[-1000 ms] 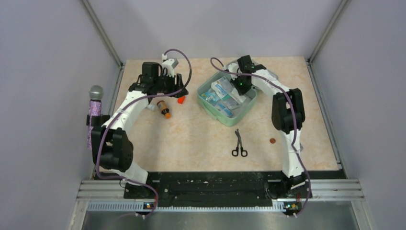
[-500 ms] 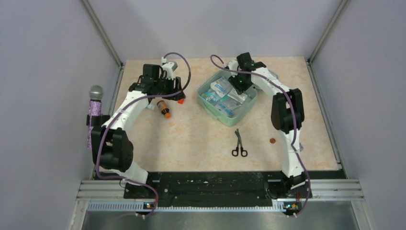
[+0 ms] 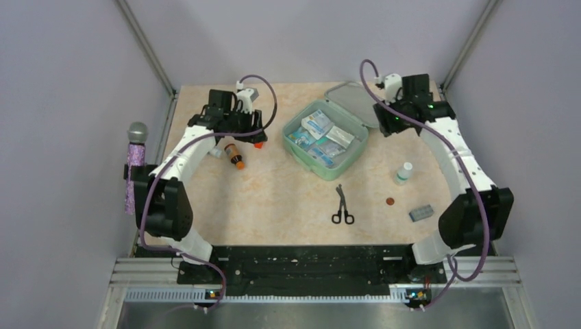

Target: Organize the medicine kit

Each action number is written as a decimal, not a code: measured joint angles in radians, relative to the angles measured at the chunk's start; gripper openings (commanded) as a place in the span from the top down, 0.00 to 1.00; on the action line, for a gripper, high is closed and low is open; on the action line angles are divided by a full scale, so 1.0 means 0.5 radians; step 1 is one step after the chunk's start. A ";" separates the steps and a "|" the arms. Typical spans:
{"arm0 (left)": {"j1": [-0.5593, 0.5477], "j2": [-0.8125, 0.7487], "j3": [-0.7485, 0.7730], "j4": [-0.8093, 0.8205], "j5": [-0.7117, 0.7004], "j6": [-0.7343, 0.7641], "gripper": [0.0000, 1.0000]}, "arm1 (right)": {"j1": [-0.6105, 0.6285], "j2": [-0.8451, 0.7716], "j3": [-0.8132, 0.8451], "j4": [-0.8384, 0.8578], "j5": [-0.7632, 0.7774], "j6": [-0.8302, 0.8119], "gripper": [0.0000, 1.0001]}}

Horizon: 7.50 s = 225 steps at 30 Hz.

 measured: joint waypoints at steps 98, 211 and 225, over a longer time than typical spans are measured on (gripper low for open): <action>0.026 0.393 0.731 -1.322 -0.433 2.650 1.00 | -0.424 -0.532 -0.802 0.673 -0.464 0.490 0.40; -0.535 0.325 0.450 0.386 0.650 0.622 0.31 | -0.280 -0.234 -0.393 0.130 -1.234 0.044 1.00; -0.570 0.491 0.731 0.239 1.058 0.820 0.35 | 0.076 0.134 -0.192 0.881 -1.893 0.664 1.00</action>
